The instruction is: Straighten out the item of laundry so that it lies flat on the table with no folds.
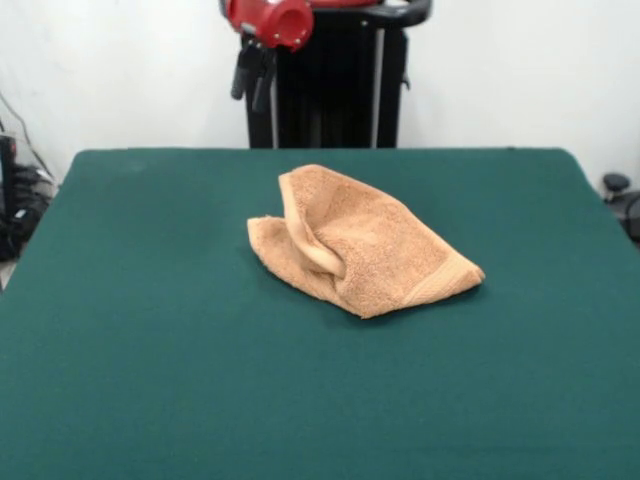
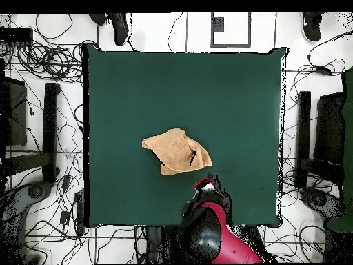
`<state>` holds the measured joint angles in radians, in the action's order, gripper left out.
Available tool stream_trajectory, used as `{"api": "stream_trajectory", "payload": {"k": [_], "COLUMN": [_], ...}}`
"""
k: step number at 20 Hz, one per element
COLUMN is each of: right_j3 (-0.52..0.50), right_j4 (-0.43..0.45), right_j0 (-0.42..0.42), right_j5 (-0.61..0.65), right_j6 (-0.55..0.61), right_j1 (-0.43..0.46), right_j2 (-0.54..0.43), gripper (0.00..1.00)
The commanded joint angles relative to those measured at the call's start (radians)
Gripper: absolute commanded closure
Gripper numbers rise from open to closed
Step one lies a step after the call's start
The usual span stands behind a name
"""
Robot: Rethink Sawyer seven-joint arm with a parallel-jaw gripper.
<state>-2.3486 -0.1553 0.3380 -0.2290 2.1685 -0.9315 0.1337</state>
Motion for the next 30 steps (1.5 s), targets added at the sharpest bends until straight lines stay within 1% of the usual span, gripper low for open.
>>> {"api": "stream_trajectory", "payload": {"k": [1,3,6,10,17,19,20,21,22,25,26,27,28,29,30], "right_j3": [-0.116,-0.124,-0.16,-0.184,-0.208,-0.203,-0.194,-0.186,-0.17,-0.133,-0.115,-0.109,-0.09,-0.054,-0.039], "right_j4": [0.082,0.075,0.05,0.0,0.001,0.022,0.053,0.07,0.103,0.155,0.184,0.2,0.228,0.218,0.235], "right_j0": [0.018,0.003,-0.051,-0.12,-0.146,-0.124,-0.088,-0.069,-0.032,0.024,0.047,0.059,0.077,0.071,0.08], "right_j5": [-0.074,-0.092,-0.162,-0.204,-0.211,-0.183,-0.175,-0.175,-0.18,-0.201,-0.227,-0.237,-0.266,-0.245,-0.271], "right_j6": [0.3,0.311,0.365,0.41,0.484,0.484,0.482,0.482,0.478,0.468,0.461,0.459,0.454,0.443,0.447], "right_j1": [0.029,0.033,0.041,0.044,0.039,0.029,0.039,0.05,0.076,0.134,0.17,0.182,0.221,0.237,0.272], "right_j2": [-0.222,-0.214,-0.195,-0.172,-0.172,-0.18,-0.199,-0.207,-0.223,-0.234,-0.233,-0.232,-0.232,-0.254,-0.259], "gripper": [0.0,0.0,0.0,0.0,0.0,0.0,0.0,0.0,0.0,0.0,0.0,0.0,0.0,0.0,0.0]}}
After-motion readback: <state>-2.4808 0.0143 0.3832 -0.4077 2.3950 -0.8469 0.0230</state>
